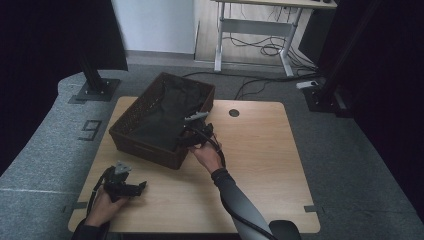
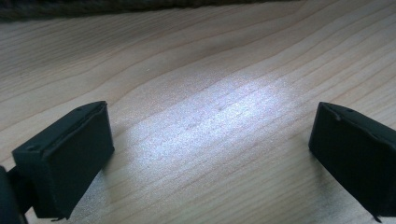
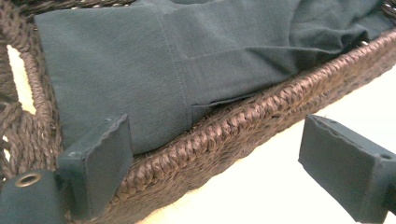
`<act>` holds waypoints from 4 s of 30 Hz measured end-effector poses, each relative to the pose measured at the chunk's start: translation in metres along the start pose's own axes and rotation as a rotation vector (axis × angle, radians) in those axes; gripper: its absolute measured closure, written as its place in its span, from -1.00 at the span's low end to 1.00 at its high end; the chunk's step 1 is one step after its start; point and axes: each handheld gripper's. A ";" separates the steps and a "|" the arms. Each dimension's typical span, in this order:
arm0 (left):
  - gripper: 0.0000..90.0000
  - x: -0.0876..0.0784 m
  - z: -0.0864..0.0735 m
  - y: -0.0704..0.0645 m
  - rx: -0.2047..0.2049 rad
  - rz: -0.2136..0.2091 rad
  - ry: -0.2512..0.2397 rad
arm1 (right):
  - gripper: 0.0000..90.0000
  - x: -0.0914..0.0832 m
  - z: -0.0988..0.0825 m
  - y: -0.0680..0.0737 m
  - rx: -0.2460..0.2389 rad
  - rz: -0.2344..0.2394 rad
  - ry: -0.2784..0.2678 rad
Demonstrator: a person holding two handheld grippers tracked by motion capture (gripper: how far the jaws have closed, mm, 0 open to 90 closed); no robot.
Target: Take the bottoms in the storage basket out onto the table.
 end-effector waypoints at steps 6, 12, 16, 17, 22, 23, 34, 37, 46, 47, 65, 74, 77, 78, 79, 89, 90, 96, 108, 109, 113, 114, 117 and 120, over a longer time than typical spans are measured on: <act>-1.00 0.000 0.000 0.000 0.001 0.000 0.000 | -0.70 -0.005 -0.003 -0.009 0.009 -0.006 0.000; -1.00 0.000 0.000 0.000 0.001 0.000 0.000 | -0.51 -0.013 -0.007 -0.020 0.013 -0.010 0.002; -1.00 0.000 0.000 0.000 0.000 0.000 0.000 | -0.35 -0.017 -0.009 -0.028 0.027 -0.007 0.006; -1.00 0.000 0.000 0.000 0.000 0.000 0.000 | -0.35 -0.017 -0.009 -0.028 0.027 -0.007 0.006; -1.00 0.000 0.000 0.000 0.001 0.000 -0.001 | -0.08 -0.025 -0.011 -0.039 0.037 -0.001 0.021; -1.00 0.000 0.000 0.000 0.001 0.000 -0.001 | -0.06 -0.025 -0.011 -0.040 0.039 -0.002 0.024; -1.00 0.000 0.000 0.000 0.001 0.000 -0.001 | 0.16 -0.037 -0.016 -0.058 0.033 -0.020 0.043; -1.00 0.000 0.000 0.000 0.001 0.000 -0.001 | 0.21 -0.040 -0.017 -0.064 0.033 -0.034 0.051; -1.00 0.000 0.000 0.000 0.001 0.000 -0.002 | 0.44 -0.047 -0.020 -0.080 0.045 -0.053 0.061; -1.00 0.000 0.000 0.000 0.001 0.000 -0.002 | 0.44 -0.047 -0.020 -0.080 0.045 -0.053 0.061; -1.00 0.000 0.000 0.000 0.000 0.000 -0.002 | 0.63 -0.058 -0.024 -0.108 0.027 -0.119 0.078; -1.00 0.000 0.000 0.000 0.000 0.000 -0.002 | 0.71 -0.062 -0.026 -0.127 0.033 -0.158 0.085; -1.00 0.000 0.000 0.000 0.000 0.000 -0.002 | 0.73 -0.063 -0.027 -0.134 0.040 -0.164 0.082; -1.00 0.000 0.000 0.000 0.000 0.000 -0.002 | 0.73 -0.063 -0.027 -0.137 0.041 -0.167 0.080; -1.00 0.000 0.000 0.000 0.000 0.000 -0.002 | 0.73 -0.063 -0.027 -0.137 0.041 -0.167 0.080; -1.00 0.000 0.000 0.000 0.000 0.000 -0.002 | 0.71 -0.065 -0.030 -0.153 0.062 -0.192 0.084; -1.00 0.000 0.000 0.000 0.002 0.000 -0.001 | 0.63 -0.065 -0.031 -0.152 0.059 -0.197 0.082; -1.00 0.000 0.000 0.000 0.000 0.000 -0.002 | -0.15 -0.077 -0.028 -0.140 0.027 -0.163 0.018; -1.00 0.000 0.000 0.000 0.001 0.000 -0.002 | -1.00 -0.071 -0.038 -0.103 -0.049 -0.064 0.024; -1.00 0.000 0.000 0.000 0.001 0.000 -0.002 | -1.00 -0.071 -0.038 -0.103 -0.049 -0.064 0.024; -1.00 0.000 0.000 0.000 0.001 0.000 -0.002 | -1.00 -0.062 -0.043 -0.098 -0.058 -0.045 0.046; -1.00 0.000 0.000 0.000 0.001 0.000 -0.002 | -1.00 -0.058 -0.046 -0.099 -0.048 -0.038 0.057; -1.00 0.000 0.000 0.000 0.000 0.000 -0.002 | -1.00 -0.055 -0.049 -0.102 -0.042 -0.043 0.071; -1.00 0.000 0.000 0.000 0.001 0.000 -0.002 | -0.96 -0.056 -0.055 -0.109 0.006 -0.027 0.043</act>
Point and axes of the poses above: each handheld gripper's, and its own axes: x roughly forward along the jaws, z roughly out of its top, y roughly to its left, and after that the axes turned 5 degrees about x, right-handed
